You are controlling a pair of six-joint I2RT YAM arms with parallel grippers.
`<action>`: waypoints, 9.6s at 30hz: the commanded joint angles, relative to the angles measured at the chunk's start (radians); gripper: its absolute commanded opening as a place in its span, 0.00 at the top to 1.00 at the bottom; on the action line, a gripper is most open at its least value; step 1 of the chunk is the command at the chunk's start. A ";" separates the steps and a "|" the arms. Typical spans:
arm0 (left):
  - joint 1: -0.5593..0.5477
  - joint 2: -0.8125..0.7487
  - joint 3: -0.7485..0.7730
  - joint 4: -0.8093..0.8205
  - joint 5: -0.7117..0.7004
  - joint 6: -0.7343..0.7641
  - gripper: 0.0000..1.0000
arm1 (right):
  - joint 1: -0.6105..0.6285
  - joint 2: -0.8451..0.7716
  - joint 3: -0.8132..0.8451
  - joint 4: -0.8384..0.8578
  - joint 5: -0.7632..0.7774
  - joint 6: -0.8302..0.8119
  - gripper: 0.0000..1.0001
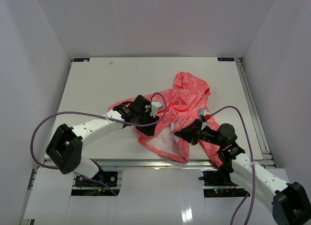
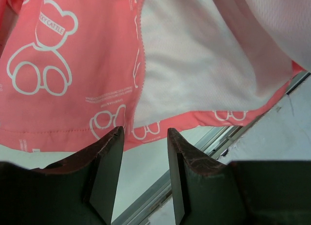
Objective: Zip up the jacket
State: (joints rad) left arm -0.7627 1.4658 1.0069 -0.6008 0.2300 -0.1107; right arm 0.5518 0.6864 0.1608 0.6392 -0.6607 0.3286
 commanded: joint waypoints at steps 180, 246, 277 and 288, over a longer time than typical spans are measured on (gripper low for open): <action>-0.016 -0.273 -0.751 1.849 0.181 -0.258 1.00 | 0.134 0.152 0.120 0.140 0.155 0.169 0.92; -0.090 -0.268 -0.749 1.782 0.062 -0.063 1.00 | 0.142 0.128 0.106 0.077 0.250 0.227 0.92; -0.125 -0.251 -0.725 1.685 0.188 0.100 1.00 | 0.142 0.093 0.144 -0.096 0.358 0.233 0.92; -0.142 -0.214 -0.674 1.561 0.162 0.189 1.00 | 0.142 0.020 0.172 -0.174 0.396 0.202 0.92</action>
State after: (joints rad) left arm -0.8917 1.2363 0.3079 1.0375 0.3932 0.0308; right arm 0.6903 0.7474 0.2677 0.4460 -0.2933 0.5518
